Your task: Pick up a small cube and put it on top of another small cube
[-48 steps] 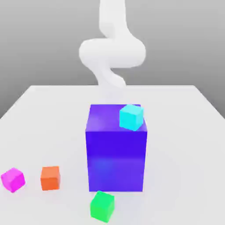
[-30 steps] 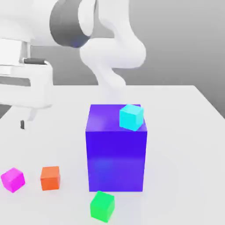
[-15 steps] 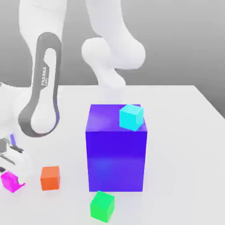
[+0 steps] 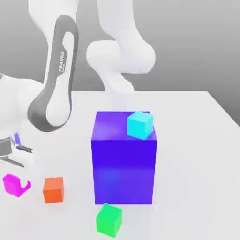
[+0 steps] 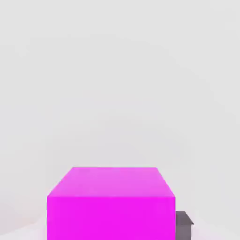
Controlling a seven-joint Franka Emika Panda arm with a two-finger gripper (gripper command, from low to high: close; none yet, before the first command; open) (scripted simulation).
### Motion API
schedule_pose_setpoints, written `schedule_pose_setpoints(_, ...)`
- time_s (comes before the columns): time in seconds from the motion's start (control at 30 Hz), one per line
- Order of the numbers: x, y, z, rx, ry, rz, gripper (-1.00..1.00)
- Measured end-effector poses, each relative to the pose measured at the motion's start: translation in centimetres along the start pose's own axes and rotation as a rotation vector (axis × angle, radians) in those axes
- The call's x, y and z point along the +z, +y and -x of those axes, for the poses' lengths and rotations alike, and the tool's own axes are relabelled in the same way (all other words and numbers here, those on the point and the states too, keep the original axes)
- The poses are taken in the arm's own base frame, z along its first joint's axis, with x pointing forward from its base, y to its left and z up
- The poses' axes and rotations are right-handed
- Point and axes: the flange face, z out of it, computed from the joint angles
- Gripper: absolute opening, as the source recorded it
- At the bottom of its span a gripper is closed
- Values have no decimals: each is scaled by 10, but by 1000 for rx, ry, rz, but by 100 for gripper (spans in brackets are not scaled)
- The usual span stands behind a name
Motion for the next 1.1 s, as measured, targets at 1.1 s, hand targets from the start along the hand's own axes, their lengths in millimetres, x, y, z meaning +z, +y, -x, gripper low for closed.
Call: schedule_pose_setpoints(1.1,44,-256,387,-2667,-503,165,-100)
